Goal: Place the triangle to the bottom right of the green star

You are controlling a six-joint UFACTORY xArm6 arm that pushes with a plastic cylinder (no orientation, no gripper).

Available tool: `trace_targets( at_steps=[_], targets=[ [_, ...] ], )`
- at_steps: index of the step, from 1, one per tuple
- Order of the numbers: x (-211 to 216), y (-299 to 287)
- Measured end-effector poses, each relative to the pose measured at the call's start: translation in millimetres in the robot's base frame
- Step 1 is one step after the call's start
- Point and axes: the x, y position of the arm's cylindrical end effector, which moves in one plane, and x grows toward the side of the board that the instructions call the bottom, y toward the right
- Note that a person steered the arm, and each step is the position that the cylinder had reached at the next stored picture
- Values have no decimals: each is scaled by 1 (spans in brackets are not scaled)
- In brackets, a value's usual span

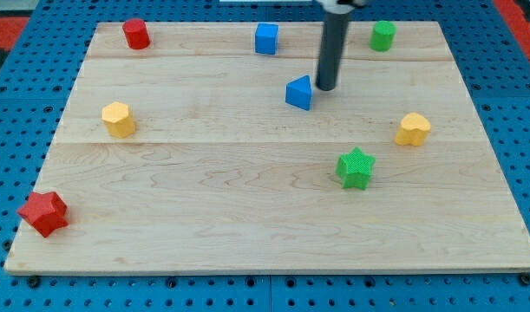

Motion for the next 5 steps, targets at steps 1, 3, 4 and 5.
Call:
trace_targets(
  at_steps=[1,3,4,5],
  targets=[
    [64,-7],
    [24,47],
    [-20,-11],
    [39,-39]
  ],
)
